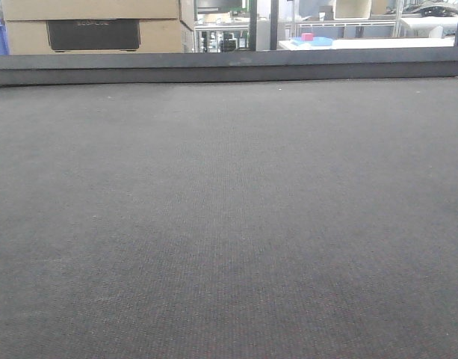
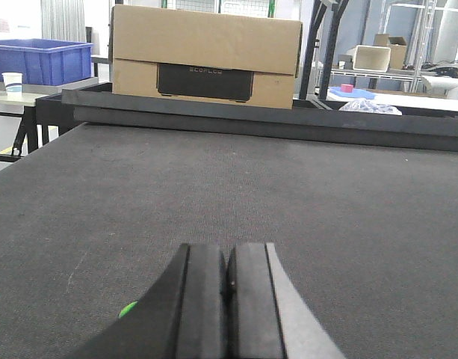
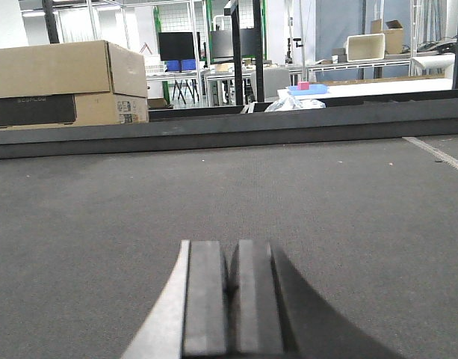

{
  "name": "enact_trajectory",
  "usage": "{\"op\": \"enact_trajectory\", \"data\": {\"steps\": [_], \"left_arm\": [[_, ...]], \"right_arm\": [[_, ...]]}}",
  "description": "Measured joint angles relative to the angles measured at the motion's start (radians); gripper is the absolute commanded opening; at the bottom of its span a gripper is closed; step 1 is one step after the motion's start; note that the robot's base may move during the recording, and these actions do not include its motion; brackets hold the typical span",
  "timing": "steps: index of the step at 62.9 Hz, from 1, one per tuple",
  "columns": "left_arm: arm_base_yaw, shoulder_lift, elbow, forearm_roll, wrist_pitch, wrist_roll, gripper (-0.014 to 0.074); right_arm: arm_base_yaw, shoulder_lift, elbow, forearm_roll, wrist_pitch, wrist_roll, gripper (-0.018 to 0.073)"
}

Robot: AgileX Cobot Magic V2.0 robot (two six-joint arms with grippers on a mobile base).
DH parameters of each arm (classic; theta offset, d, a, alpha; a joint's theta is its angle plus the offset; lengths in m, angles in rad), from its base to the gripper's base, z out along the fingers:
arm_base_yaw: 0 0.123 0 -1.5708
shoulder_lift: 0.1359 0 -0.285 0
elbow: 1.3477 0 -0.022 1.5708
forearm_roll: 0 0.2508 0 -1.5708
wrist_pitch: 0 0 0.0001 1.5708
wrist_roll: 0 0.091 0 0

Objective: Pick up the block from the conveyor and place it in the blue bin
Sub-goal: 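Lower both grippers toward the green and blue blocks on the conveyor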

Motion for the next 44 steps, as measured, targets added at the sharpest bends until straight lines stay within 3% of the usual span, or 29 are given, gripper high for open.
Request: {"op": "enact_trajectory", "data": {"steps": [44], "left_arm": [[0.000, 0.000, 0.000, 0.000, 0.000, 0.000, -0.0111]], "right_arm": [[0.000, 0.000, 0.000, 0.000, 0.000, 0.000, -0.0161]]}}
